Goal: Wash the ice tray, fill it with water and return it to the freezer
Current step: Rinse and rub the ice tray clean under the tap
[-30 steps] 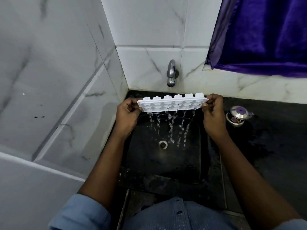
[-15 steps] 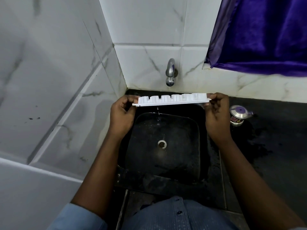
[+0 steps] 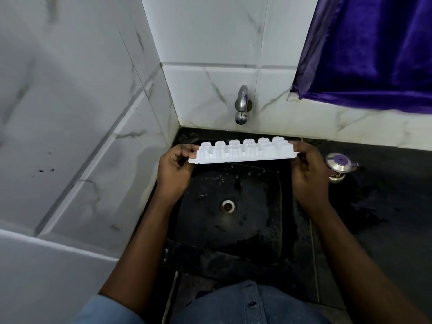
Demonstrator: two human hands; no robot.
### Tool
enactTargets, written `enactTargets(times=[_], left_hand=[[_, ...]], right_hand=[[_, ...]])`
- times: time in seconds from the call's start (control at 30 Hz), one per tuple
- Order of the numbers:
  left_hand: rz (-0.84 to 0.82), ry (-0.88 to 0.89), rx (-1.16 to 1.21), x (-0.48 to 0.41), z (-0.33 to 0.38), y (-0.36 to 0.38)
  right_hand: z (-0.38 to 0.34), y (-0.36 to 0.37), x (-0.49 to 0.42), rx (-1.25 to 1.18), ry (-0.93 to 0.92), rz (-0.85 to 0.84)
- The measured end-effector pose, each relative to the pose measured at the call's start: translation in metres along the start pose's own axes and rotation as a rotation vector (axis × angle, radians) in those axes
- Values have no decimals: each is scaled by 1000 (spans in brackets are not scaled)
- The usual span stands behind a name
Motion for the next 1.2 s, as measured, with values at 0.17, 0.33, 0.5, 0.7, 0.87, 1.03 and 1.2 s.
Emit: enactTargets(times=[0.17,0.33,0.5,0.7,0.87,1.03,1.2], left_hand=[[11,-14,-15,0,-7,1],[37,-35,-52,0,-11,2],[-30,-33,-101,-6,-11,6],[-51,-48,-30,-5,-13,11],[2,-18,53,0,-11,19],[10,-182,20,-3,-32,14],[0,-475,244,7,-53,14]], right_hand=[[-4,-3,0,98,-30,17],[-6,-3,0,124,-11,4],[1,-6,-5,127,48,-23],[5,-8,-7,65,129,-52],[7,-11,-2,63,105,35],[25,-2,-6,37,295,-222],[55,14,-10,-1,534,-350]])
Point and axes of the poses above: each hand's wrist, its own x-axis away from the middle knuckle, its own y-axis out of the palm, z = x × y, the point moved 3 cm from there along -x, towards the middle knuckle, and after that the axes turned 10 degrees about x, right-handed, at the moved point
